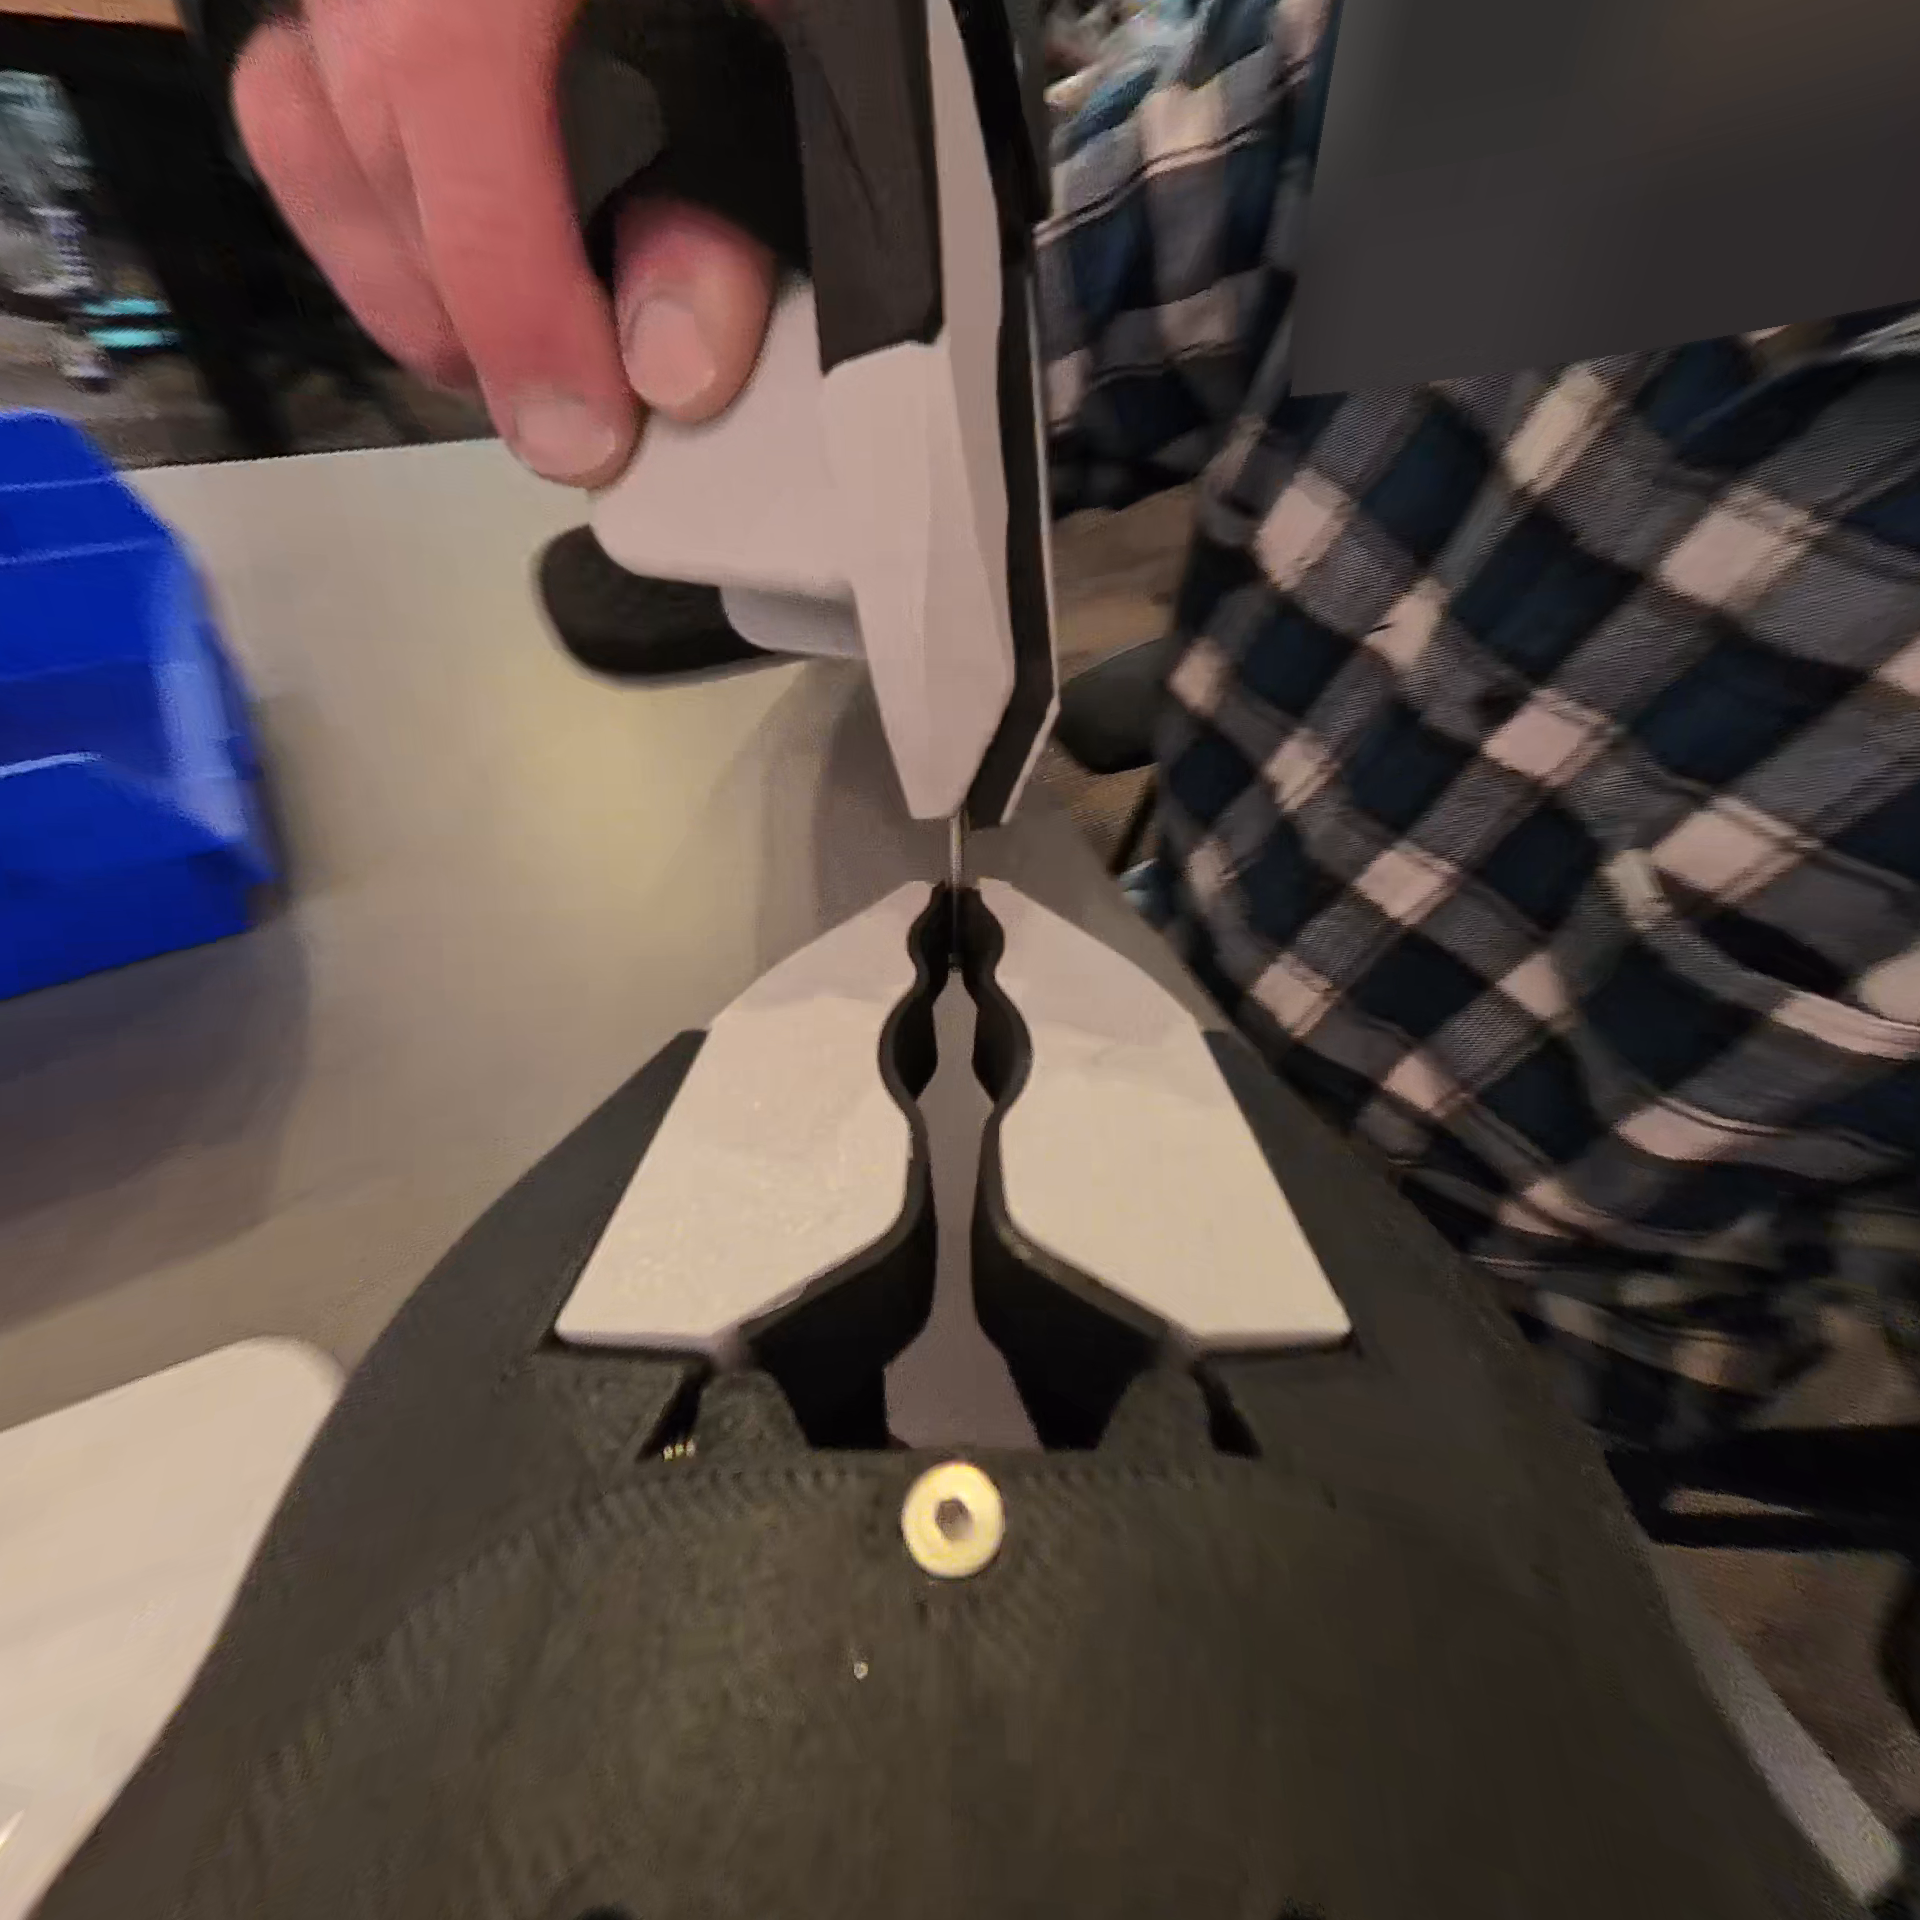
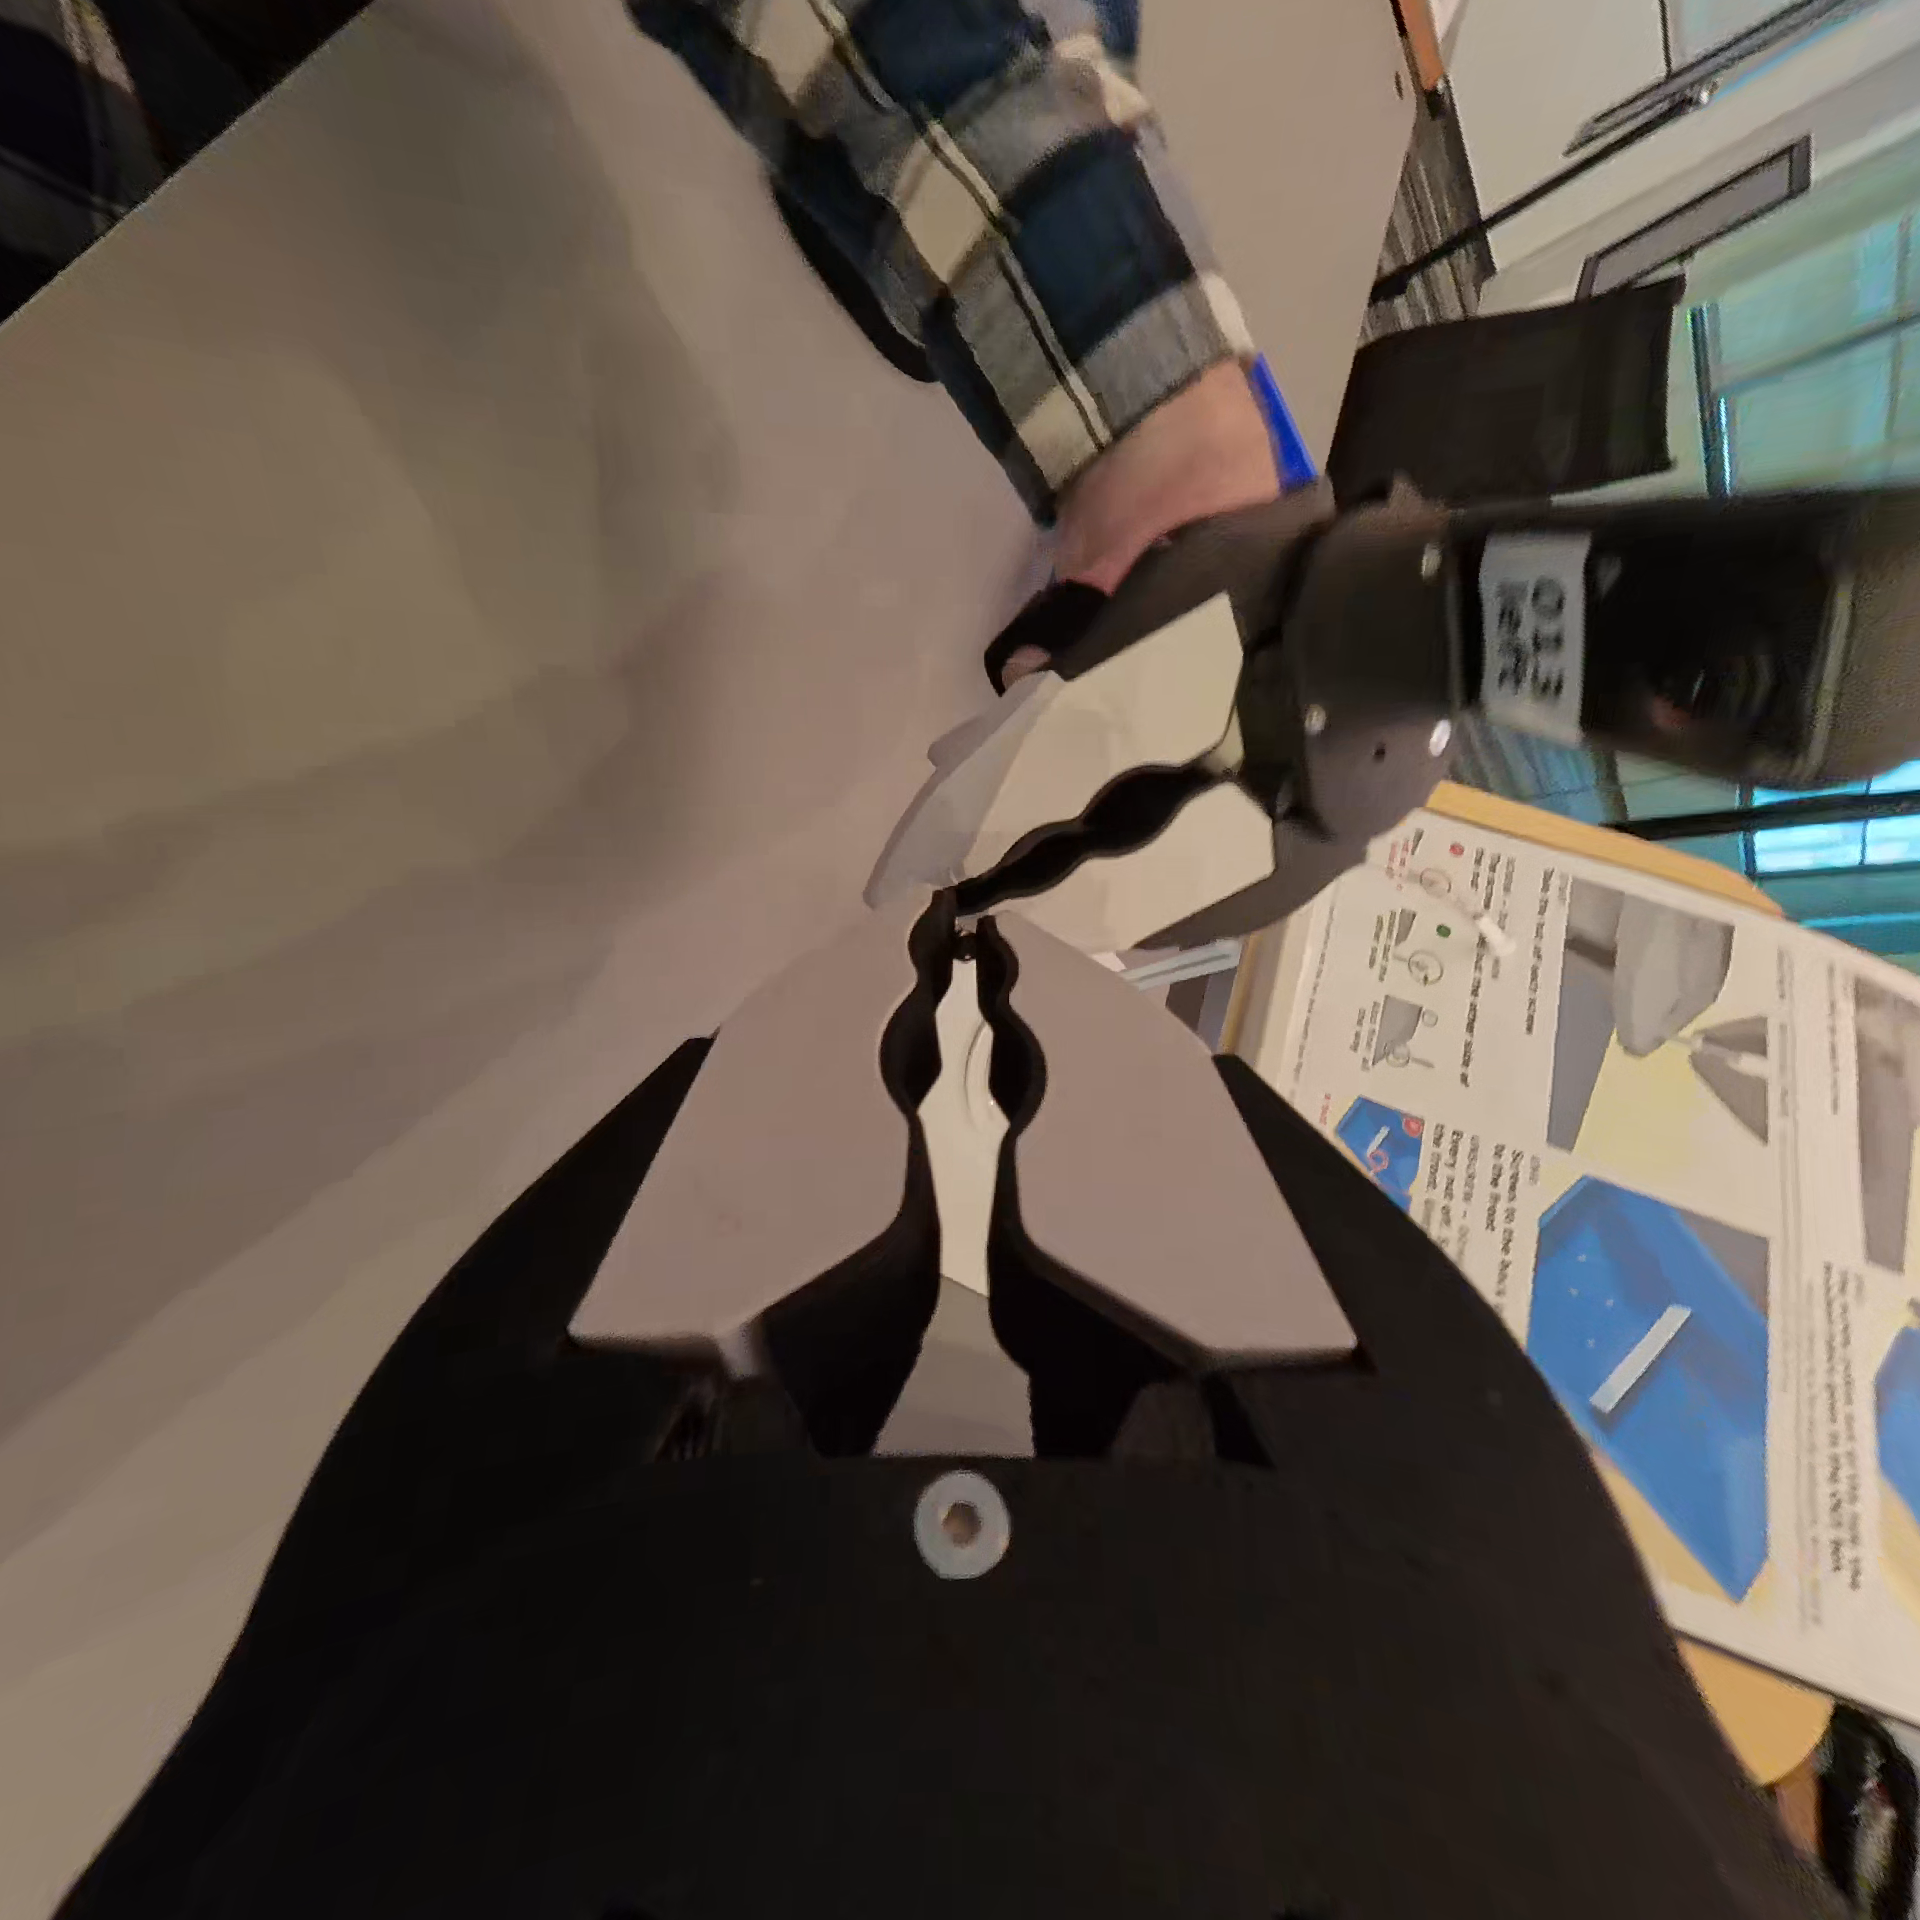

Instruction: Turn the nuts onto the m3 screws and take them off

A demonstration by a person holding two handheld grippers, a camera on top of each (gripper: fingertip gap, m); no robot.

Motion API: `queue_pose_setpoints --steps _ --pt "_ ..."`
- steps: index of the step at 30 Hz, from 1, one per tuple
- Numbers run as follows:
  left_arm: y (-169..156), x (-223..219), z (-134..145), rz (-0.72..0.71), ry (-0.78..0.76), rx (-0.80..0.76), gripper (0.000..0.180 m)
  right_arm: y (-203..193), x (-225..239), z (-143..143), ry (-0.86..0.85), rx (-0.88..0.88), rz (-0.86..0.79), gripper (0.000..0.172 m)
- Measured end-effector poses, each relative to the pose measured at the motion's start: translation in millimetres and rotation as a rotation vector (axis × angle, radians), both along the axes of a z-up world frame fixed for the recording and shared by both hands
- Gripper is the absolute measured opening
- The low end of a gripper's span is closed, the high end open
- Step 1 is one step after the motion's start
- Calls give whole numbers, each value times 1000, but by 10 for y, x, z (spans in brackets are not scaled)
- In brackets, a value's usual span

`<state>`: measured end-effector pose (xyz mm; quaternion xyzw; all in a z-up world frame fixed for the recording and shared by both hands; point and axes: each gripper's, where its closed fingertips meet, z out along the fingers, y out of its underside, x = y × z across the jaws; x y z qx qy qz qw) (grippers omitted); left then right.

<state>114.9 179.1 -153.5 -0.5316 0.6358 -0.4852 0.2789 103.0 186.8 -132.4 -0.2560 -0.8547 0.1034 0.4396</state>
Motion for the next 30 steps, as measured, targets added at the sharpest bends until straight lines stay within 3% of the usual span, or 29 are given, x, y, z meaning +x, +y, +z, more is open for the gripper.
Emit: queue_pose_setpoints --steps 4,13,24,30 --pt "-122 54 -56 -78 -14 -77 2 -98 21 -45 -34 1 22 5" --pt "13 111 -20 52 -30 49 2 16 45 8 58 -150 -48 4" --pt "63 144 -20 92 -20 80 13 88 44 15 76 -171 -86 4" --pt "293 150 -36 270 -5 228 22 235 74 73 123 -230 -167 5"
